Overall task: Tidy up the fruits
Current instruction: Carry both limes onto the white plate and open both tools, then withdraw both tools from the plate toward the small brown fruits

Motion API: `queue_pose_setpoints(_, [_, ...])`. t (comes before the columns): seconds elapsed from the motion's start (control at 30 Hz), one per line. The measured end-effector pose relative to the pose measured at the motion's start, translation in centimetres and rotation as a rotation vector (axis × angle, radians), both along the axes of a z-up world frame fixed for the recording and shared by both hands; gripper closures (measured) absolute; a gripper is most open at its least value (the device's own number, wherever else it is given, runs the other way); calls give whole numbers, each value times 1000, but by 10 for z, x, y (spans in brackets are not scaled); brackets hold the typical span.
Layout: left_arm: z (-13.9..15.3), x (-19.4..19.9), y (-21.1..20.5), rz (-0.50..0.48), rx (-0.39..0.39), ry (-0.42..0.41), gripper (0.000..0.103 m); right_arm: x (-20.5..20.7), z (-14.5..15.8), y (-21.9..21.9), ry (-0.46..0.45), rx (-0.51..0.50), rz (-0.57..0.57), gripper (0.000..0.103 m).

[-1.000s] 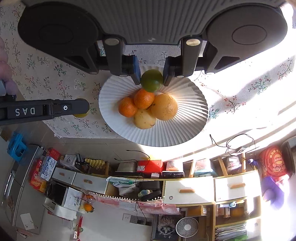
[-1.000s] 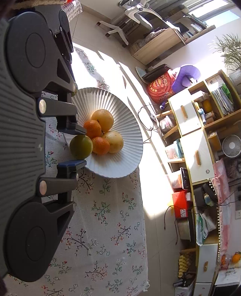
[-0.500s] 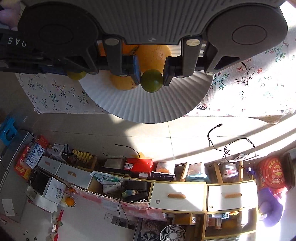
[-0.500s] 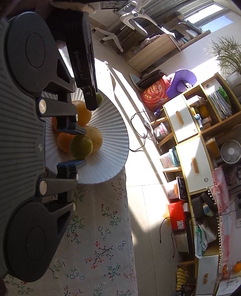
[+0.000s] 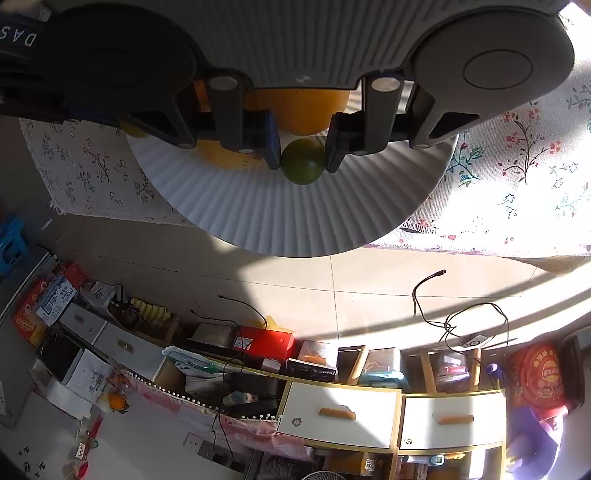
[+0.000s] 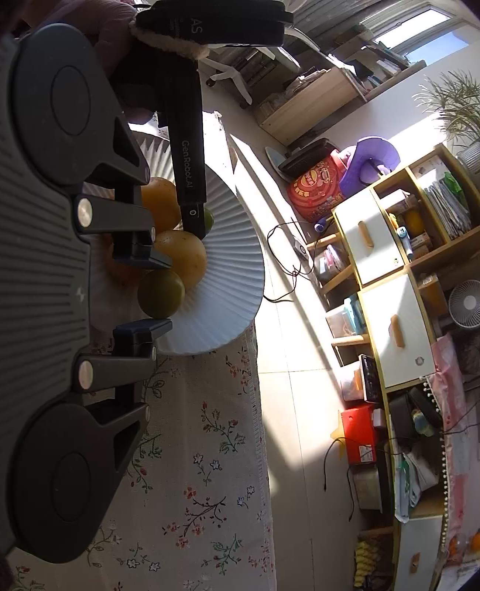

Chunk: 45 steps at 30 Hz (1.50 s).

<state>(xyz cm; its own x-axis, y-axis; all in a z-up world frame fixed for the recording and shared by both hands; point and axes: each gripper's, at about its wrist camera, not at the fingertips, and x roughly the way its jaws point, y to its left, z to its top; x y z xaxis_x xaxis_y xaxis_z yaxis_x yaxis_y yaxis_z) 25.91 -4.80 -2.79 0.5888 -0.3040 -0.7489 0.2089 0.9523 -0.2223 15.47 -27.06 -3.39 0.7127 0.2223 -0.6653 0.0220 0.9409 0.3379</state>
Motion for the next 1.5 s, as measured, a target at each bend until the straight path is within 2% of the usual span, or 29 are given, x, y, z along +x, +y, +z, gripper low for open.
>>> queue_pose_setpoints(0.23, [3,1,2,19,-14,4,88,2,0,-3,9,18,-14,73])
queue_pose_setpoints(0.3, [5,1,4,29,-17,5,80,1,1,-5,7,36,-20,72])
queue_pose_setpoints(0.4, [9,-1,8,40,-24,-3,68,-1,5,-7,2,48,-27,65])
queue_pose_setpoints(0.57, [20,-11,14,36,-13,-17,58,-8,10,-5,10,54,-40,58])
queue_pose_setpoints(0.83, [33,-38,31,24,-6,-29,45,-24,27,4,17,18,-63,43])
queue_pose_setpoints(0.97, [40,-54,43,15,-20,-34,33,-36,34,11,17,-1,-74,37])
queue_pose_setpoints(1.1, [47,-69,54,6,-37,-42,26,-48,37,19,26,-26,-70,33])
queue_pose_setpoints(1.37, [50,-102,66,-38,8,-60,16,-70,44,38,26,-73,-37,18])
queue_pose_setpoints(1.5, [47,-119,71,-50,28,-64,11,-77,43,46,35,-63,-28,12])
